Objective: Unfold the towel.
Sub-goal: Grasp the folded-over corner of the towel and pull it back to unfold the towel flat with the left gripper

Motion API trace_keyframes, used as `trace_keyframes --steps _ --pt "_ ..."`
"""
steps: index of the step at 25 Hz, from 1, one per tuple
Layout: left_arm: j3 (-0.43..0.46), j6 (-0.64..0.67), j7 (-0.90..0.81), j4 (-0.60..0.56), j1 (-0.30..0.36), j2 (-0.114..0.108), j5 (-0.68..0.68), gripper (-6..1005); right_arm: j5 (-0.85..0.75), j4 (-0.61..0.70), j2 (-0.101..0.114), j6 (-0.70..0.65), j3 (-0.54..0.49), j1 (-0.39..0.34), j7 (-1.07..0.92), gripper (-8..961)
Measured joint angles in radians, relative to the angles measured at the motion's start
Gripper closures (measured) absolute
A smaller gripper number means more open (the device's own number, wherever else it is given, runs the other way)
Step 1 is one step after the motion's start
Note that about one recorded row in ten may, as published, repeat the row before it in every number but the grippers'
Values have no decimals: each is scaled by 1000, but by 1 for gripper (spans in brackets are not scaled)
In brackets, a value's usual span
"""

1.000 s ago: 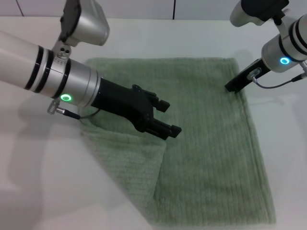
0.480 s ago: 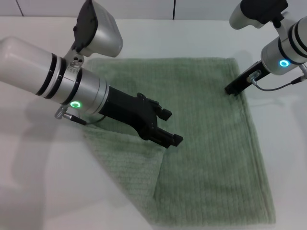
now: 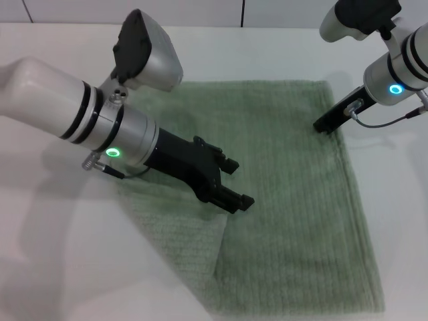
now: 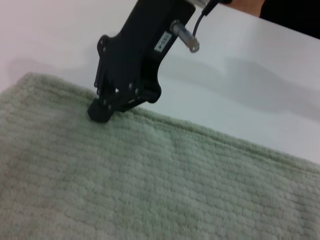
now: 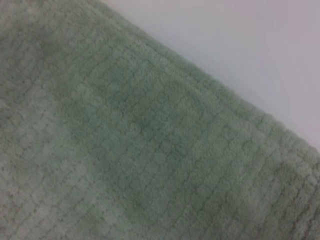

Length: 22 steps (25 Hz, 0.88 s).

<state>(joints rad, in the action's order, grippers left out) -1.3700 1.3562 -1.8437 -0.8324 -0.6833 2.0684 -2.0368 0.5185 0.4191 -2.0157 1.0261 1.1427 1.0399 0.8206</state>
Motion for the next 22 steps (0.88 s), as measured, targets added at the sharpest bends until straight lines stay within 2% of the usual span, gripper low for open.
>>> trace_keyframes --steps 22 --pt "-60 -50 -6 68 -23 1 -7 191 -4 -1 0 -2 0 3 0 953"
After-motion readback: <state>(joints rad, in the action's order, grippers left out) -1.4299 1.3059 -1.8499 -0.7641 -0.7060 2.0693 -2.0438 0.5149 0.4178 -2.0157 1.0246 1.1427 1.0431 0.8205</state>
